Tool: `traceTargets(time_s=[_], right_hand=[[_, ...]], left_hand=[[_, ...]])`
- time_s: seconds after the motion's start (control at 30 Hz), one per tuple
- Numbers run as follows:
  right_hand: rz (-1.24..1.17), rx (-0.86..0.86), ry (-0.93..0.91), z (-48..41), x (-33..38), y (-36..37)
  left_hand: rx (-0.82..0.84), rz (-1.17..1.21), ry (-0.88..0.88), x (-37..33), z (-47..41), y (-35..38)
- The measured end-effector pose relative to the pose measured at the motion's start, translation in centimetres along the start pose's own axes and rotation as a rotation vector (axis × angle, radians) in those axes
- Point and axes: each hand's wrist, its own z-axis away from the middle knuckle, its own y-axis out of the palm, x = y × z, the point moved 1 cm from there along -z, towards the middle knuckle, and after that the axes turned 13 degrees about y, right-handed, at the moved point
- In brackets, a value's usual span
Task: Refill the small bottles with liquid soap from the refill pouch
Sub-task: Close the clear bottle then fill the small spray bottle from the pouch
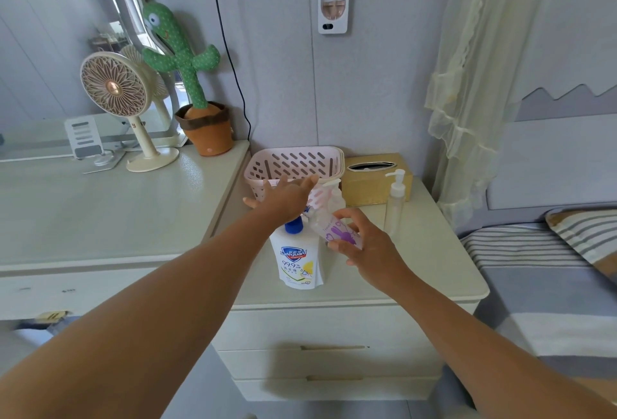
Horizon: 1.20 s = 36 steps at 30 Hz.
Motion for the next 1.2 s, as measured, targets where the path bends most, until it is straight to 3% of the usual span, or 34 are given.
traceTargets(time_s=[1.2], right_hand=[[0.013, 0.006, -0.003, -0.4, -0.4, 0.4]], left_hand=[[-0.007, -0.012, -0.013, 0.5, -0.2, 0.7]])
